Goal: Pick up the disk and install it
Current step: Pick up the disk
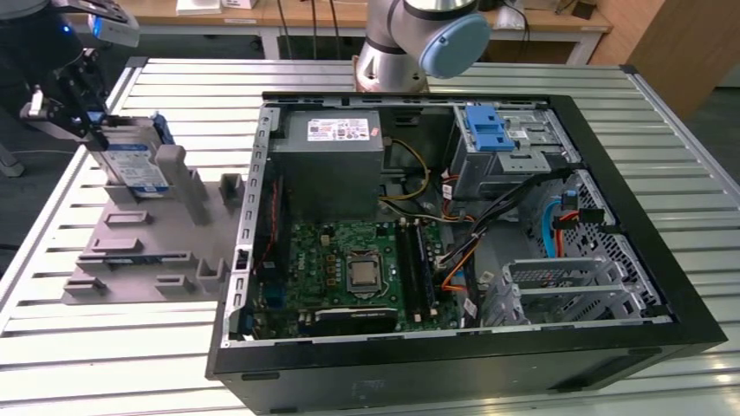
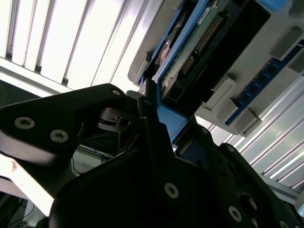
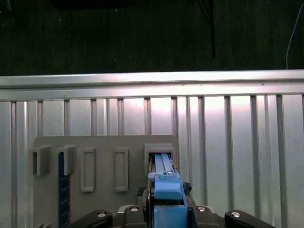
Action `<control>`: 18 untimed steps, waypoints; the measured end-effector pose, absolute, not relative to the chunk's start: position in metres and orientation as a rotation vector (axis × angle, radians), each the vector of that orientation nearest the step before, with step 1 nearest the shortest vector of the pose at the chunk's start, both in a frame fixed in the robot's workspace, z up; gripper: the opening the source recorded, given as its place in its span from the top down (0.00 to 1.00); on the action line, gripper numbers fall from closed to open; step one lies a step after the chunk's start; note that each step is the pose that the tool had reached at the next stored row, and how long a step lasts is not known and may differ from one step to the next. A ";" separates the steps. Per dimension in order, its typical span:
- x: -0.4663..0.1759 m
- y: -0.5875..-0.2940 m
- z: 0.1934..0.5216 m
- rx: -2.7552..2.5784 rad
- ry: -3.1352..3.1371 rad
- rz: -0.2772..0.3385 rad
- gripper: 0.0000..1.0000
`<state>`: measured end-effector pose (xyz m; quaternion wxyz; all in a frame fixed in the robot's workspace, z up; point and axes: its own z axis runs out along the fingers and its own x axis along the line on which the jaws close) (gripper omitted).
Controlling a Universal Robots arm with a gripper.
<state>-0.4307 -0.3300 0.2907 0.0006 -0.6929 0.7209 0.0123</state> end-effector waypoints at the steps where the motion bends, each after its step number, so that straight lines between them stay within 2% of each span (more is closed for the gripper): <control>1: -0.431 -0.330 0.291 -2.176 2.264 0.039 0.63; 18: -0.431 -0.330 0.298 -2.176 2.264 0.038 0.63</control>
